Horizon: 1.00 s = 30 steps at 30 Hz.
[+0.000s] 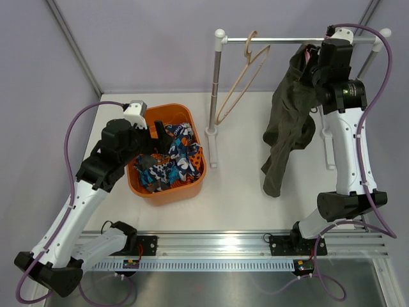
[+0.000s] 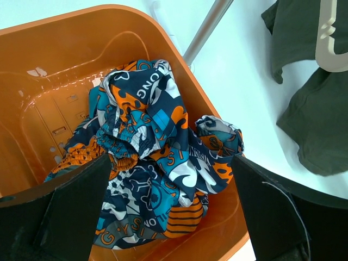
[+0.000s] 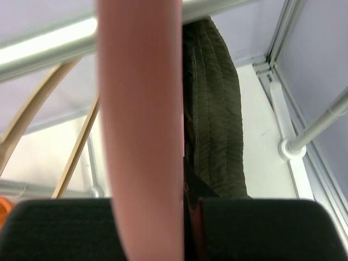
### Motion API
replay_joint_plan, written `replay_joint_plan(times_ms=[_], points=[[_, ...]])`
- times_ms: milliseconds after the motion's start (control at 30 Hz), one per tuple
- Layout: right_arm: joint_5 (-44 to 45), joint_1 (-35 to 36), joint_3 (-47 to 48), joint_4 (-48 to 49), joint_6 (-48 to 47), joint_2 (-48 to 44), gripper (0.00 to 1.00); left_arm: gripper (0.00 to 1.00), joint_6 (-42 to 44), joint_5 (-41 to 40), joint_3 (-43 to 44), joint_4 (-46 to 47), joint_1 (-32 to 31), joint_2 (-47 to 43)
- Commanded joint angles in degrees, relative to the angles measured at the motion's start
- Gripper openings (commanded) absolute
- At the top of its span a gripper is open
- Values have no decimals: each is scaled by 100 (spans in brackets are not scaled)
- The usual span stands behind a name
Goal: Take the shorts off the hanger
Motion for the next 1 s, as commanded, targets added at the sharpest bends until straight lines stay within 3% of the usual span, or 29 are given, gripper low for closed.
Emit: replay_joint_plan(times_ms=[0,367,400,567,800,967], points=[[-342,-13,85,-177,190,-576,0,96,71,216,48,291,12,27],[-1555,75,-1742,-424,559,-1850,0,95,18,331,75,317,12,62],[-1868,162,-2057,-372,568,-2008,0,95,44,400,83,317,12,71],[-1793,899,-2631,-424,647,-2308,0,93,80,779,127,414,-23,98],[-1669,1981,-3343,-371,972,-2974,0,92,-51,59,251,159,-690,501],[-1625,2491,-3940,-196,1139,-3450,0,92,-324,-713,302,344,-1674,756]])
